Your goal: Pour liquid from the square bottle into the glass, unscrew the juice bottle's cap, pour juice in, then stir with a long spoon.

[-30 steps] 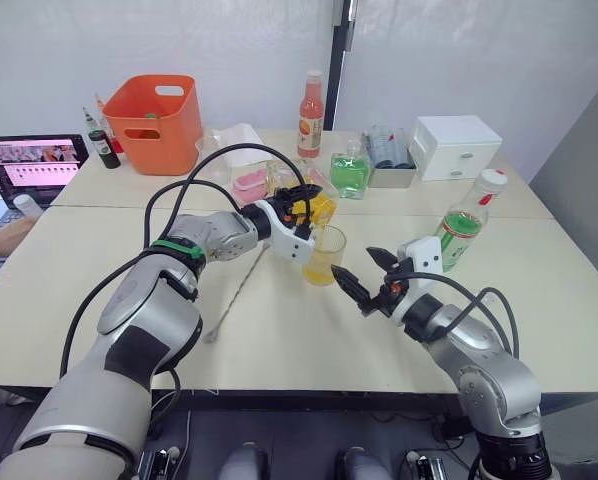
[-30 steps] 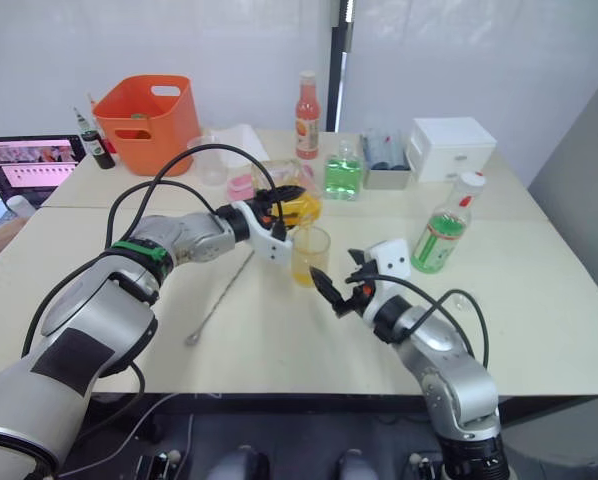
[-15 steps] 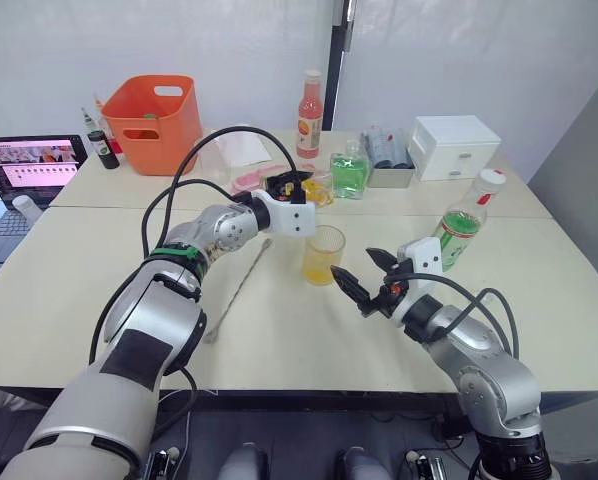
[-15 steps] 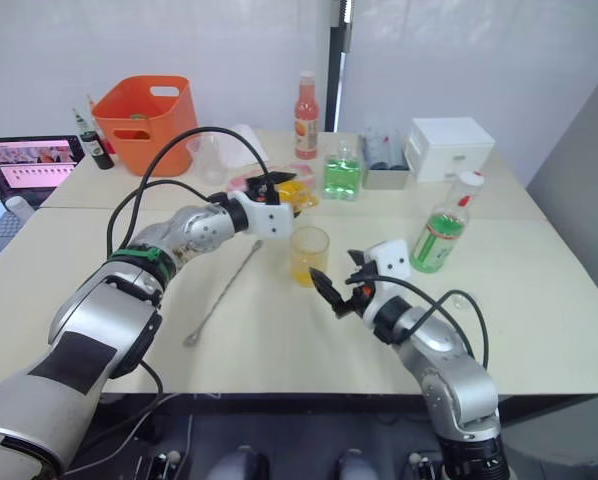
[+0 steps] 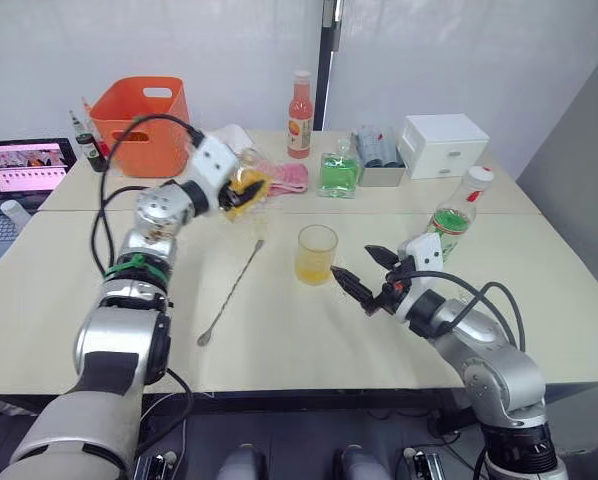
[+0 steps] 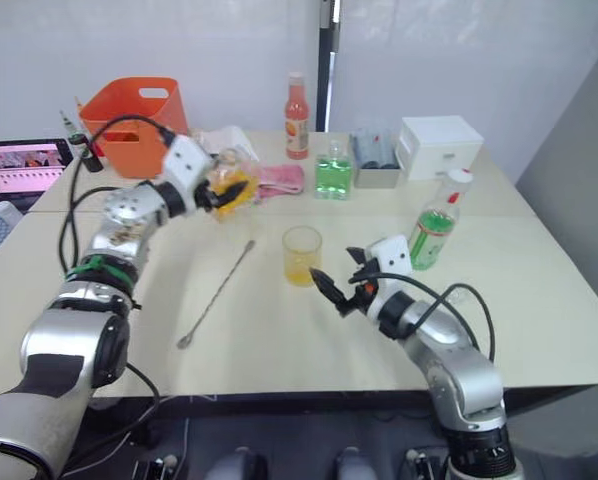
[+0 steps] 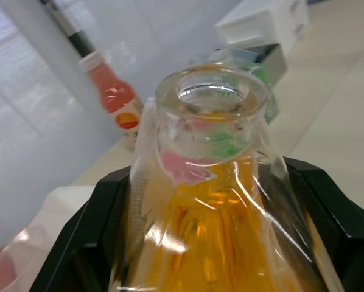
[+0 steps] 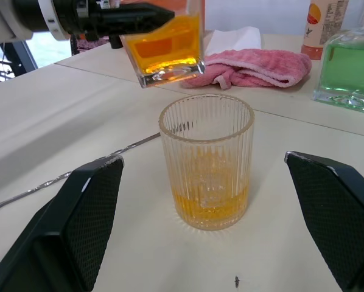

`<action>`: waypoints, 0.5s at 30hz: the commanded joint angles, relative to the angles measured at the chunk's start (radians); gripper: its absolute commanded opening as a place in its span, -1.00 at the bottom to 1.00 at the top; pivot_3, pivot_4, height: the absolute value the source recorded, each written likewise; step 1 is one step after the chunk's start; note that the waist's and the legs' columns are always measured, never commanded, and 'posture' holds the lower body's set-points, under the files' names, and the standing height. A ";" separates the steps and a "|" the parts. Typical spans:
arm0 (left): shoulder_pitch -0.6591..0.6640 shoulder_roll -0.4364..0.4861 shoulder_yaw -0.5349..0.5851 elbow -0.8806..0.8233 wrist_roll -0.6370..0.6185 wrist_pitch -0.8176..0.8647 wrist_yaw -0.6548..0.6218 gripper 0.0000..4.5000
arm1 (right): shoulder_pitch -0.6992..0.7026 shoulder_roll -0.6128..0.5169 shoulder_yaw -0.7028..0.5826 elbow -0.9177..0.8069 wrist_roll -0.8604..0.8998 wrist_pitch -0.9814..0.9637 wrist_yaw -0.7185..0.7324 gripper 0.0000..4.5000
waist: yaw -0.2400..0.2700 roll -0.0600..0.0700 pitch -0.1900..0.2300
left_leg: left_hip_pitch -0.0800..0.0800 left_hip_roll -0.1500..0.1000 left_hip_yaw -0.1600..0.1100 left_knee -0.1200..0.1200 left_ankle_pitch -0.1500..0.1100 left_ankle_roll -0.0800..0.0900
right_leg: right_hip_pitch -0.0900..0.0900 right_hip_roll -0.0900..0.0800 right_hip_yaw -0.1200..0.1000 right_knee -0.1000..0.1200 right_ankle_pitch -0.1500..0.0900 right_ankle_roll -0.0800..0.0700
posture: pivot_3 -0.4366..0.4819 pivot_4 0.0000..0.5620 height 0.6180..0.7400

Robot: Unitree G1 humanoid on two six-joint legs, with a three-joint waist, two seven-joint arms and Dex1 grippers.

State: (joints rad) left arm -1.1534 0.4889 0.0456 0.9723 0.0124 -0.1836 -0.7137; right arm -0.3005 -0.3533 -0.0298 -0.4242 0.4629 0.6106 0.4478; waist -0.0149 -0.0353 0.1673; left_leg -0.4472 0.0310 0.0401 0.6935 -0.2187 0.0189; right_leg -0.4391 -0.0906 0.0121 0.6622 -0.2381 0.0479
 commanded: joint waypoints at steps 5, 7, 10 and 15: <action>0.245 0.056 0.198 -0.657 -0.171 0.606 0.185 0.25 | -0.044 -0.098 -0.080 -0.017 0.070 0.025 0.073 1.00 | 0.001 0.000 0.000 | 0.000 0.000 -0.003 0.001 0.000 0.000 | 0.000 0.000 0.000 0.001 0.000 0.000 | -0.05 -0.47 0.59; 0.306 0.050 0.229 -0.776 -0.195 0.709 0.232 0.25 | -0.045 -0.124 -0.098 -0.020 0.084 0.036 0.086 1.00 | 0.004 0.000 0.000 | 0.000 0.000 -0.005 0.001 0.000 0.000 | 0.000 0.000 0.000 0.002 0.000 0.000 | -0.05 -0.47 0.59; 0.407 0.032 0.295 -0.931 -0.241 0.814 0.297 0.25 | -0.027 -0.180 -0.137 -0.011 0.099 0.040 0.117 1.00 | 0.011 0.000 0.000 | 0.000 0.000 -0.008 0.002 0.000 0.000 | 0.001 0.000 0.000 0.002 0.000 0.000 | -0.05 -0.47 0.59; 0.525 0.027 0.332 -1.046 -0.271 0.897 0.344 0.25 | 0.012 -0.253 -0.186 0.035 0.087 0.024 0.166 1.00 | 0.022 -0.001 0.000 | 0.000 -0.001 -0.008 0.002 0.000 0.000 | 0.002 -0.001 0.000 0.001 0.000 0.000 | -0.05 -0.47 0.59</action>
State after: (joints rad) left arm -0.6068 0.5043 0.3428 0.0264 -0.2291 0.7302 -0.3853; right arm -0.2919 -0.5893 -0.1789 -0.3822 0.5421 0.6543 0.5955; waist 0.0072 -0.0363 0.1676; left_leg -0.4460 0.0302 0.0326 0.6956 -0.2187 0.0190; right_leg -0.4366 -0.0912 0.0125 0.6631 -0.2380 0.0477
